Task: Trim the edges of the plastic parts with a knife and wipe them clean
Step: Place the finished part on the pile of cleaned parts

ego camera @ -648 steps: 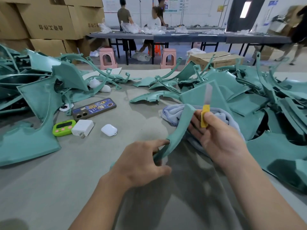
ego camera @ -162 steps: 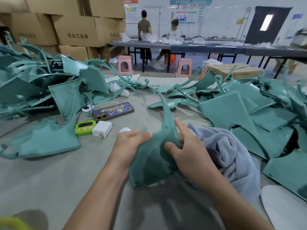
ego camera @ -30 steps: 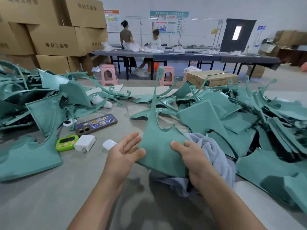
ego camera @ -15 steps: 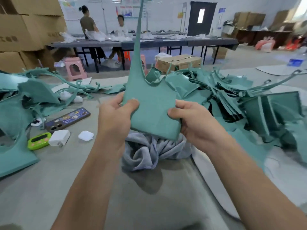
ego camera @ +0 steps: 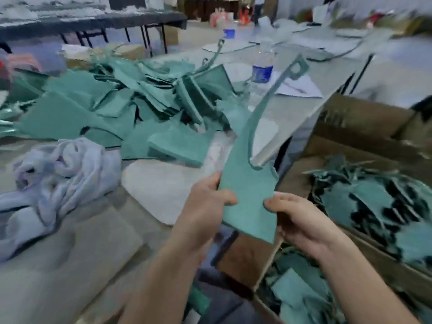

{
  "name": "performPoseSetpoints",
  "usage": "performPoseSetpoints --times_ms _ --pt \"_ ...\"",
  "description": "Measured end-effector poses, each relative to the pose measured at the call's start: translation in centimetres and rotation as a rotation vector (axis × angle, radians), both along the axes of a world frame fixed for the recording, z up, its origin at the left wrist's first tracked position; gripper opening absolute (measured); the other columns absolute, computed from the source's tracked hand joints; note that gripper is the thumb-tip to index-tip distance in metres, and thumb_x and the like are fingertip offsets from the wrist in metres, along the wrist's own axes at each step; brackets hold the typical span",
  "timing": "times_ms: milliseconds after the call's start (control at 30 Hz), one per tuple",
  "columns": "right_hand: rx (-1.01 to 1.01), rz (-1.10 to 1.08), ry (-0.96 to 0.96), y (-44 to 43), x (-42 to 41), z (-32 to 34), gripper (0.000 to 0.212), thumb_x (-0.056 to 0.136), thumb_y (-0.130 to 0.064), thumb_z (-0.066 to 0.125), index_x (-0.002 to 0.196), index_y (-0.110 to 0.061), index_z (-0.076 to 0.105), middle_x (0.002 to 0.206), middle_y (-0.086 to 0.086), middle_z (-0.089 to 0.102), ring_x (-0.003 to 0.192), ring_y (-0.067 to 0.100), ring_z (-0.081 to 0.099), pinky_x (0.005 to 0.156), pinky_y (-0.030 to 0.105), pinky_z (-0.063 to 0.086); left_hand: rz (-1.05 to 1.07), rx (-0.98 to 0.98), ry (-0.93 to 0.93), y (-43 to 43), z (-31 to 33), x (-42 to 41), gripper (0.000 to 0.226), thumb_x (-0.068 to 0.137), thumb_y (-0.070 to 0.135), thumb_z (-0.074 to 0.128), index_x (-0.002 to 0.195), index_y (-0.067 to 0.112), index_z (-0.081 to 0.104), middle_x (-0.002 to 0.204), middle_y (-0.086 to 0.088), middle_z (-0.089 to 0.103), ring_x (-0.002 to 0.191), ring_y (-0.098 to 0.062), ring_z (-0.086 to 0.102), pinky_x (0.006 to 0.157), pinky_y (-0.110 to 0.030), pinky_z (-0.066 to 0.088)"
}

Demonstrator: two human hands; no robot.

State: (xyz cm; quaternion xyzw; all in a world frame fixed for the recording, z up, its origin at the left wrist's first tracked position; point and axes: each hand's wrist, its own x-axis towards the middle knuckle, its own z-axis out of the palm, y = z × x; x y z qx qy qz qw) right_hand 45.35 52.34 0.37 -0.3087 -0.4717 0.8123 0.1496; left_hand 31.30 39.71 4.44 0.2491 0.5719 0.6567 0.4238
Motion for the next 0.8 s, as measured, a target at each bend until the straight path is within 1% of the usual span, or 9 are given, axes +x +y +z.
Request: performPoseSetpoints --times_ms 100,233,333,400,467,567,600,667,800 --pt "-0.074 -0.109 -0.119 2.0 7.1 -3.9 0.034 0.081 -0.007 0.063 0.112 0.0 0.076 0.12 0.019 0.073 0.107 0.029 0.073 0.079 0.035 0.06 -0.179 -0.109 -0.033 3.3 -4.2 5.4 0.048 0.074 -0.01 0.051 0.117 0.002 0.068 0.11 -0.02 0.075 0.1 -0.043 0.071 0.083 -0.053 0.057" --pt "-0.185 -0.244 -0.347 2.3 14.0 -9.7 0.035 0.089 0.001 0.054 0.116 -0.003 0.076 0.118 0.018 0.074 0.106 0.032 0.073 0.102 0.05 0.052 -0.265 -0.294 -0.128 6.5 -10.6 10.9 0.04 0.085 -0.011 0.049 0.112 0.007 0.073 0.108 -0.014 0.077 0.101 -0.035 0.072 0.085 -0.044 0.057" --pt "-0.364 -0.352 -0.433 1.5 17.7 -13.9 0.034 0.091 0.0 0.055 0.12 -0.003 0.071 0.116 0.019 0.074 0.099 0.034 0.074 0.079 0.043 0.06 -0.29 -0.465 -0.252 7.8 -14.4 14.0 0.027 0.085 0.012 0.059 0.105 0.017 0.076 0.103 -0.008 0.078 0.101 -0.031 0.072 0.089 -0.045 0.056" --pt "-0.498 -0.437 -0.389 1.5 19.3 -16.5 0.031 0.095 -0.005 0.056 0.125 -0.002 0.066 0.118 0.02 0.073 0.095 0.035 0.074 0.069 0.04 0.06 -0.286 -0.544 -0.285 8.3 -16.2 15.3 0.021 0.088 0.023 0.061 0.106 0.023 0.073 0.105 -0.002 0.075 0.098 -0.022 0.069 0.079 -0.036 0.055" --pt "-0.597 -0.522 -0.356 1.6 20.0 -18.8 0.028 0.102 -0.021 0.058 0.123 -0.005 0.065 0.119 0.017 0.072 0.091 0.034 0.072 0.071 0.042 0.058 -0.293 -0.6 -0.273 8.4 -17.4 16.0 0.027 0.096 0.025 0.06 0.123 0.023 0.064 0.115 0.004 0.065 0.1 -0.013 0.059 0.077 -0.032 0.051" --pt "-0.734 -0.64 -0.532 0.9 20.1 -22.8 0.034 0.102 -0.034 0.061 0.117 -0.004 0.057 0.112 0.021 0.065 0.093 0.029 0.067 0.084 0.045 0.06 -0.285 -0.668 -0.169 7.6 -18.2 15.8 0.052 0.097 0.026 0.06 0.147 0.023 0.046 0.142 0.0 0.05 0.118 -0.018 0.05 0.099 -0.037 0.047" --pt "-0.74 -0.697 -0.613 0.5 19.9 -23.9 0.027 0.102 -0.029 0.06 0.111 -0.005 0.054 0.099 0.021 0.062 0.085 0.026 0.066 0.07 0.04 0.063 -0.272 -0.665 -0.145 7.3 -18.2 15.4 0.054 0.097 0.024 0.06 0.148 0.023 0.045 0.146 -0.001 0.048 0.125 -0.02 0.049 0.104 -0.038 0.044" --pt "-0.741 -0.763 -0.646 0.0 19.1 -25.2 0.013 0.103 -0.019 0.051 0.096 -0.009 0.048 0.067 0.012 0.045 0.049 0.019 0.047 0.033 0.023 0.044 -0.265 -0.605 -0.125 6.7 -17.7 14.4 0.041 0.097 0.016 0.06 0.137 0.023 0.056 0.142 -0.004 0.055 0.123 -0.018 0.054 0.1 -0.034 0.047" --pt "-0.796 -0.572 -0.474 -0.2 15.1 -24.6 0.015 0.101 -0.009 0.038 0.09 -0.006 0.047 0.049 0.009 0.039 0.026 0.015 0.029 0.027 0.018 0.026 -0.236 -0.424 -0.045 6.2 -15.1 11.9 0.029 0.097 -0.006 0.055 0.11 0.016 0.07 0.105 -0.002 0.073 0.093 -0.006 0.07 0.072 -0.018 0.055"
